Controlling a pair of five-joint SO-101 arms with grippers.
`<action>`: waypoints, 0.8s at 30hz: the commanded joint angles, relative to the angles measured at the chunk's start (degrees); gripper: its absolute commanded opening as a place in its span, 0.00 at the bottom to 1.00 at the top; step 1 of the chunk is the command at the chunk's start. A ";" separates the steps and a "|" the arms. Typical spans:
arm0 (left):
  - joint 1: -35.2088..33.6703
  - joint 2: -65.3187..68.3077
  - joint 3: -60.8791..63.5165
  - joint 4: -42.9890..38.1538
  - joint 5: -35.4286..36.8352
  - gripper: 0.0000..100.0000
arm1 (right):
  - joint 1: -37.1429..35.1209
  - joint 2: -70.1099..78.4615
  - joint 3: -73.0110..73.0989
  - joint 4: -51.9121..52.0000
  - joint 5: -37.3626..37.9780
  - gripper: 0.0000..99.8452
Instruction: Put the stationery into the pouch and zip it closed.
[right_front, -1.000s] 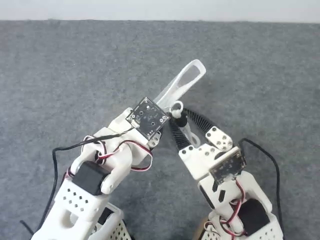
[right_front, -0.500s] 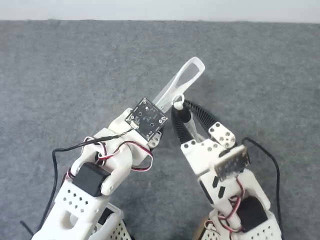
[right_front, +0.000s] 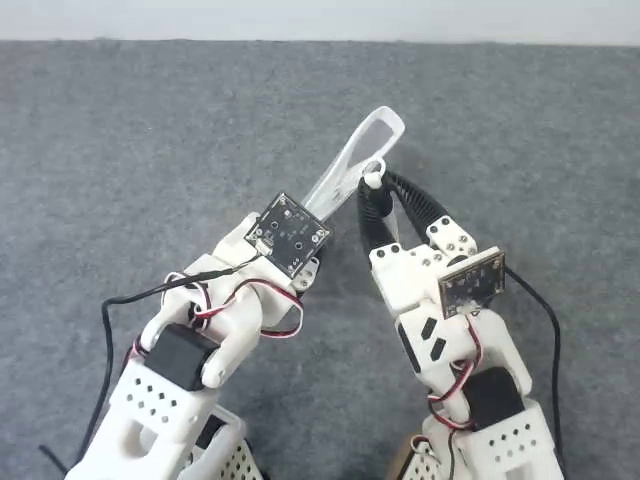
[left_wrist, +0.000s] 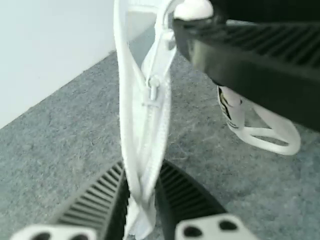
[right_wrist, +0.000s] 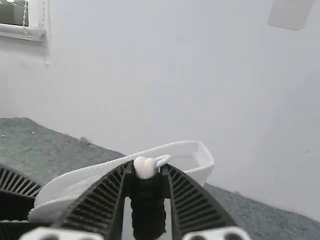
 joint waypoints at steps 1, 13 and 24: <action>-1.67 0.79 1.19 0.26 0.79 0.01 | 3.38 0.48 -1.85 -2.15 -0.62 0.01; -1.76 0.79 1.27 0.35 0.79 0.01 | 6.90 0.66 -1.41 -6.55 -0.62 0.01; -1.85 0.79 1.27 0.35 0.97 0.01 | 9.63 9.63 -1.85 -13.05 -0.70 0.01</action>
